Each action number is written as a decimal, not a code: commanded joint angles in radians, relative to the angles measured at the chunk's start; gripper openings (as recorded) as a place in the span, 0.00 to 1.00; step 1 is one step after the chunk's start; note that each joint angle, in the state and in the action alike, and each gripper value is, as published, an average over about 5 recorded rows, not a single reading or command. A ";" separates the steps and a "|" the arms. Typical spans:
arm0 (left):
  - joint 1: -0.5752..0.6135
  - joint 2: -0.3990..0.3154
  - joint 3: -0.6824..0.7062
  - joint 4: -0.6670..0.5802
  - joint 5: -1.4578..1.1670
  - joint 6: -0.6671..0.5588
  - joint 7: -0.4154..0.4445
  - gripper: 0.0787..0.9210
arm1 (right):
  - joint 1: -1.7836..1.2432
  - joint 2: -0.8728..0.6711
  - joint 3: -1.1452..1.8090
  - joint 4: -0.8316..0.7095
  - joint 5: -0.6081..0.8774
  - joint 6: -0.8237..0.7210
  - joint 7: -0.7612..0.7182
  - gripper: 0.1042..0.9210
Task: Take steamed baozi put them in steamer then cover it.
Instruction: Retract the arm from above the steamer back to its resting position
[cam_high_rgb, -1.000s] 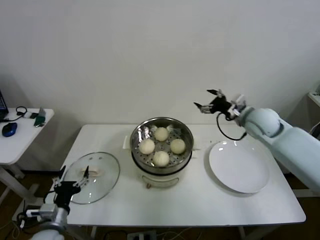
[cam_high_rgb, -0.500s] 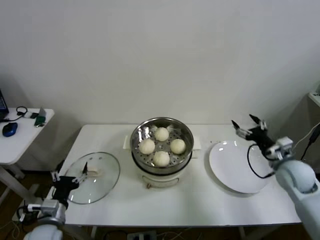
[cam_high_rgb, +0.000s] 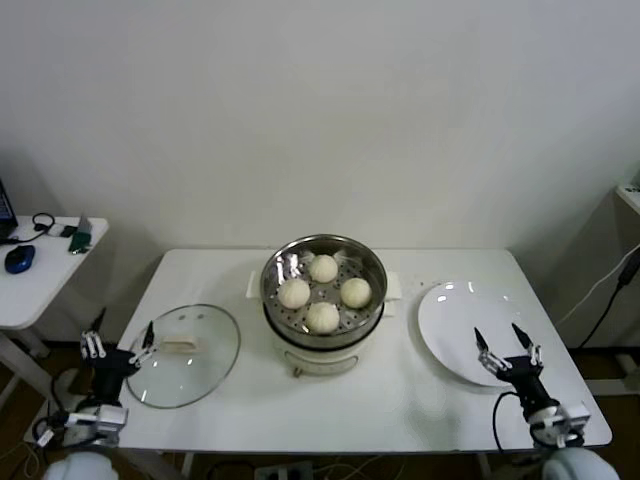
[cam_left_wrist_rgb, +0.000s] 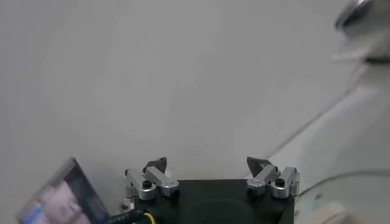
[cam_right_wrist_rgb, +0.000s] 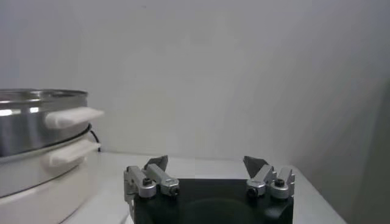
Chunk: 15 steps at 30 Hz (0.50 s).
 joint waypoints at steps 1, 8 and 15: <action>0.022 0.001 0.028 0.138 0.727 -0.073 -0.213 0.88 | -0.087 0.151 0.008 -0.022 -0.085 0.081 0.036 0.88; -0.024 -0.042 0.057 0.238 0.864 -0.099 -0.230 0.88 | -0.074 0.151 -0.003 -0.042 -0.083 0.080 0.055 0.88; -0.084 -0.045 0.064 0.308 0.893 -0.093 -0.216 0.88 | -0.074 0.148 -0.003 -0.058 -0.078 0.089 0.059 0.88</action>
